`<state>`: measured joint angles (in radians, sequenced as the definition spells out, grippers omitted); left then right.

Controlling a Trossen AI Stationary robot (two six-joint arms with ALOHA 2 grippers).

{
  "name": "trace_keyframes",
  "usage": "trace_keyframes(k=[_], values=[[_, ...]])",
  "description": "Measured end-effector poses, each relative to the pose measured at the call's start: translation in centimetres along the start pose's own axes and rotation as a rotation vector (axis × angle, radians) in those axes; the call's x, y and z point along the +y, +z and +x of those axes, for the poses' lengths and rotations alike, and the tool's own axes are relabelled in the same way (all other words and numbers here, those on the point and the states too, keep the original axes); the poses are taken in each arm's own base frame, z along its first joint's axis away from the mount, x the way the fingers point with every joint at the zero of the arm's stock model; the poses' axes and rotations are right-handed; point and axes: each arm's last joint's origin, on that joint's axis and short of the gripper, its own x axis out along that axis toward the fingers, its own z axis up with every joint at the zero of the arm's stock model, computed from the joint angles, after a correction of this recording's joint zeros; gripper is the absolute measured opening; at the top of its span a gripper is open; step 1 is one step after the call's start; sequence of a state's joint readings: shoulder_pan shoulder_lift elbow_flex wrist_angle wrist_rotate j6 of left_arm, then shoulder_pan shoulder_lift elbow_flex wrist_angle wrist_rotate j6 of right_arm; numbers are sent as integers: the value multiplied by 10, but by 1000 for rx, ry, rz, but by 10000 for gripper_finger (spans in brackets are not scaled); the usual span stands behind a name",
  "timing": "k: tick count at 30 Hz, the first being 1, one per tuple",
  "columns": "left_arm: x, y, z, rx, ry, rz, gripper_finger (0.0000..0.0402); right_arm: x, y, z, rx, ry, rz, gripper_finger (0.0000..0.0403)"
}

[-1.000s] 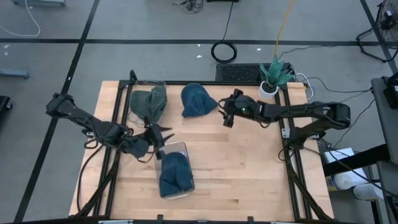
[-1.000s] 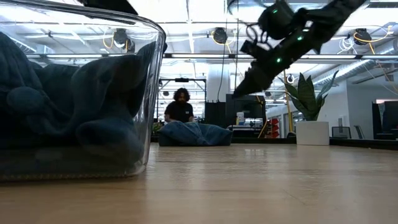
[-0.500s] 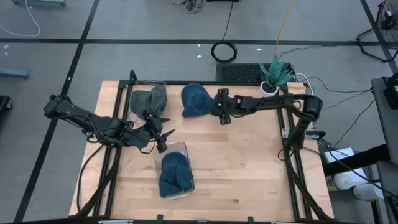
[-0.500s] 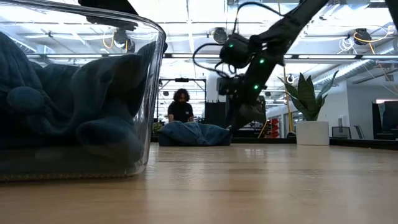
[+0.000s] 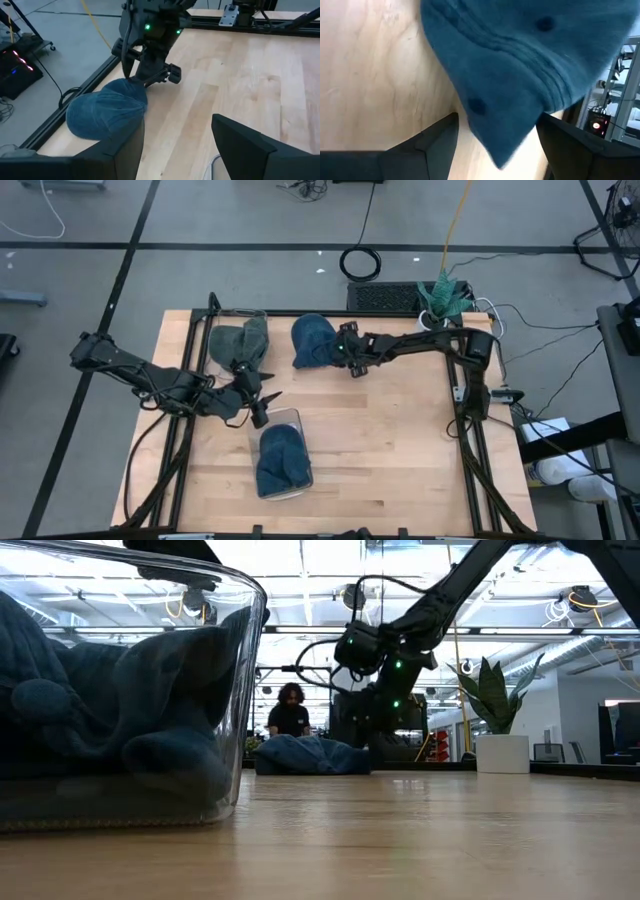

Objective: Pick & Place hat
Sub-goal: Put the blue cap into the bottom transparent bin

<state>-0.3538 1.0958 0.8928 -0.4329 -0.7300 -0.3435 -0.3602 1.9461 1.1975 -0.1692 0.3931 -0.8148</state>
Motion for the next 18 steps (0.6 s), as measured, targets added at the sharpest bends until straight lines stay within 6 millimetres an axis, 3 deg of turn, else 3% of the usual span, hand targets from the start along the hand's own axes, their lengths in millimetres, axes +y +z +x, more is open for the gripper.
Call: trace_keyframes(k=[8, 18], values=[[-3, -3, 8, 25, 18, 16, 242, 1, 2, 5, 2, -27, 25, 226], [-3, -3, 21, 30, 49, 28, 241, -4, 6, 1, -22, -84, 50, 86]])
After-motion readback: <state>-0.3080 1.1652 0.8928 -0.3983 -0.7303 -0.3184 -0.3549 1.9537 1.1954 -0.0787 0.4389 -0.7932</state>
